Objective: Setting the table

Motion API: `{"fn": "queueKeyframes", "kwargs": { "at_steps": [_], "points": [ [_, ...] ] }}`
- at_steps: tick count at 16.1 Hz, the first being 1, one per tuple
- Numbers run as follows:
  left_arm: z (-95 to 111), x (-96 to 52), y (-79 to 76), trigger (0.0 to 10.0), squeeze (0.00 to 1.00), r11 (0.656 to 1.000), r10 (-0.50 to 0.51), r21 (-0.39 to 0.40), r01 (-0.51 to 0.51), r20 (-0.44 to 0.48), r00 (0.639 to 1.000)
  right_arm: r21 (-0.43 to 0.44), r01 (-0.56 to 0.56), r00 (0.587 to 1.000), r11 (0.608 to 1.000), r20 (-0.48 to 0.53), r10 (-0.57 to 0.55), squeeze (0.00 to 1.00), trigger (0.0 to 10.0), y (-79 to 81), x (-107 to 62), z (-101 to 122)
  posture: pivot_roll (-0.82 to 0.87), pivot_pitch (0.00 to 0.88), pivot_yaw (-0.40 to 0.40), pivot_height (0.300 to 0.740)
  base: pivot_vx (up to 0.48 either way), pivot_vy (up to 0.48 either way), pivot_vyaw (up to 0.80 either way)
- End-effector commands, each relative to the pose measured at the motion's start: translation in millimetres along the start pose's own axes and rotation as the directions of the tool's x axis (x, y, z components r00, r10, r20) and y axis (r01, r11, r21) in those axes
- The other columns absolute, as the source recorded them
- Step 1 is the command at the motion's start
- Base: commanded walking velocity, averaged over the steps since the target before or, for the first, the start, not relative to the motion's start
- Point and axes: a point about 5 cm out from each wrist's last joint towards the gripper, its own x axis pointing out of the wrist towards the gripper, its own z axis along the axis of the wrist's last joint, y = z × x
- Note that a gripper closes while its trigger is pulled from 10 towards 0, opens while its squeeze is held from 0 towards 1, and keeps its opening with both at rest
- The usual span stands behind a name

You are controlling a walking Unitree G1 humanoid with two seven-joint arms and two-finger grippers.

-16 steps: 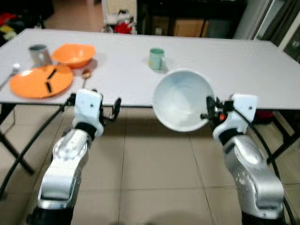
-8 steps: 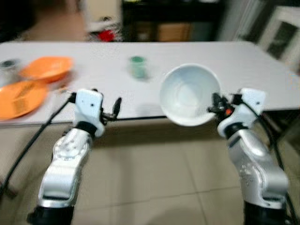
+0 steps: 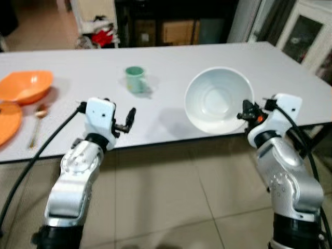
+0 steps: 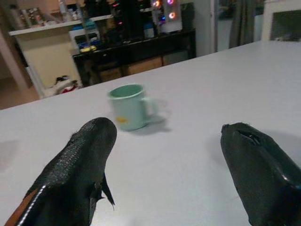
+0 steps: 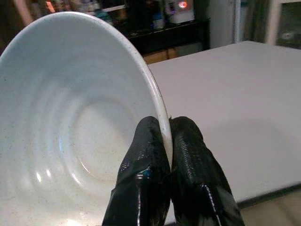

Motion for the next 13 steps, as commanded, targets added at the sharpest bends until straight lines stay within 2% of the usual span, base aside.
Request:
{"fn": "queueKeyframes", "kwargs": {
  "at_steps": [1,4,13],
  "points": [
    [5.1,1.1,-1.5,10.0,0.0,1.0,-0.008,0.012,0.008,0.014,1.0,0.017,-0.015,0.999,1.0,0.041,0.014,0.0,10.0,1.0,1.0,9.7,0.12,0.0,-0.017,0.74,0.341,0.0,0.0],
    [4.3,-1.5,3.0,10.0,0.0,1.0,0.009,0.012,-0.009,0.008,1.0,0.02,-0.033,0.999,0.999,0.028,0.032,0.0,10.0,6.4,1.5,5.5,0.12,0.0,-0.017,0.74,0.349,0.0,0.0],
    [3.5,-4.5,4.6,10.0,0.0,1.0,0.022,0.015,-0.022,0.001,1.0,0.014,-0.053,0.999,0.998,-0.004,0.053,0.0,10.0,9.9,1.8,0.1,0.13,0.0,-0.027,0.74,0.347,0.0,0.0]
  ]
}}
